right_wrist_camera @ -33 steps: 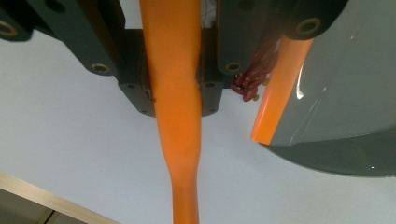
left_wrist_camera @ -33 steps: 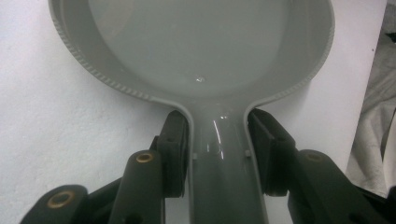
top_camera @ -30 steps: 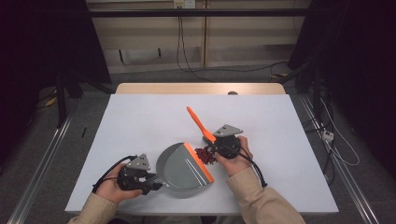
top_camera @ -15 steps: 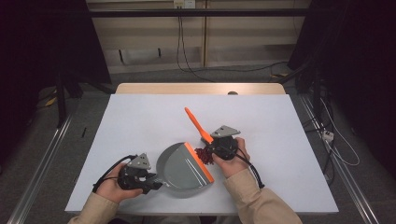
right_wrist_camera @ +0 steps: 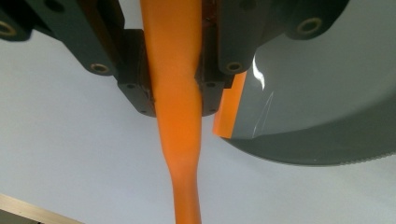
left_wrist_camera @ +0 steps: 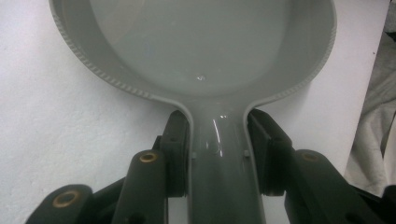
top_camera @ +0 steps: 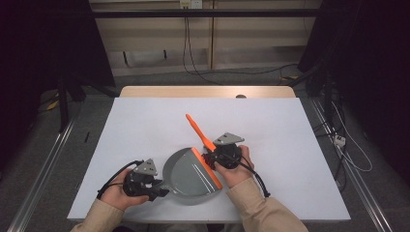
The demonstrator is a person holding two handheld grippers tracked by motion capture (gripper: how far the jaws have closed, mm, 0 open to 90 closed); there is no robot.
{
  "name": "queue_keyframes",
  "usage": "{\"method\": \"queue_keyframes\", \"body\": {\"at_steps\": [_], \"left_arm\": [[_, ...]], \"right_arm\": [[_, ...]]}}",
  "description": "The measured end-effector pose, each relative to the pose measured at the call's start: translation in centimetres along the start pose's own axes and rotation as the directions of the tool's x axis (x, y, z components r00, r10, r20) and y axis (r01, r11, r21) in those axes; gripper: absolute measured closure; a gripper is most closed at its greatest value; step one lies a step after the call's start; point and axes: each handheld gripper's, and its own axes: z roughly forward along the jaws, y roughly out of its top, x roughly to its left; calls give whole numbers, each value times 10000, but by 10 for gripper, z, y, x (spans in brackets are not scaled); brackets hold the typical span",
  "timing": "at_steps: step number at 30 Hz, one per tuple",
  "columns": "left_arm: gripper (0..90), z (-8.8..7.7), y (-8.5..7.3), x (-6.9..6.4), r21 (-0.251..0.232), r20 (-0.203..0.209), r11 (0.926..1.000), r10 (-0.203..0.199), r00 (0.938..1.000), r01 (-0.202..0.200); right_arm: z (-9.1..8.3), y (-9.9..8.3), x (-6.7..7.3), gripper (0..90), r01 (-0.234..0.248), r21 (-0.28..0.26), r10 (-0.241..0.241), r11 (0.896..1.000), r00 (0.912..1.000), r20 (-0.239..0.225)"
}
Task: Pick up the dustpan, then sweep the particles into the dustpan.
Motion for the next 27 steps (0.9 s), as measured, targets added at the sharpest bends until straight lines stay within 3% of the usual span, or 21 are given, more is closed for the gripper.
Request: {"method": "queue_keyframes", "body": {"at_steps": [7, 12, 20, 25, 27], "left_arm": [[624, 1, 1, 0, 36, 90, 10000, -2, 10000, 2], [625, 1, 2, 1, 83, 53, 10000, 39, 10000, -40], [625, 2, 2, 0, 23, 72, 9999, -99, 9999, 99], [625, 2, 2, 0, 2, 86, 9999, -138, 9999, 138], [626, 2, 2, 0, 12, 93, 9999, -134, 9999, 134]], "right_arm": [[0, -1, 5, 701, -121, -55, 121, 9999, 9999, 36], [0, 0, 9, 700, -334, -136, 331, 9993, 9992, -238], [2, 1, 23, 700, -509, -308, 496, 9982, 9978, -436], [2, 3, 33, 700, -378, -486, 364, 9981, 9989, -295], [0, 5, 36, 703, -537, -642, 501, 9965, 9971, -571]]}}
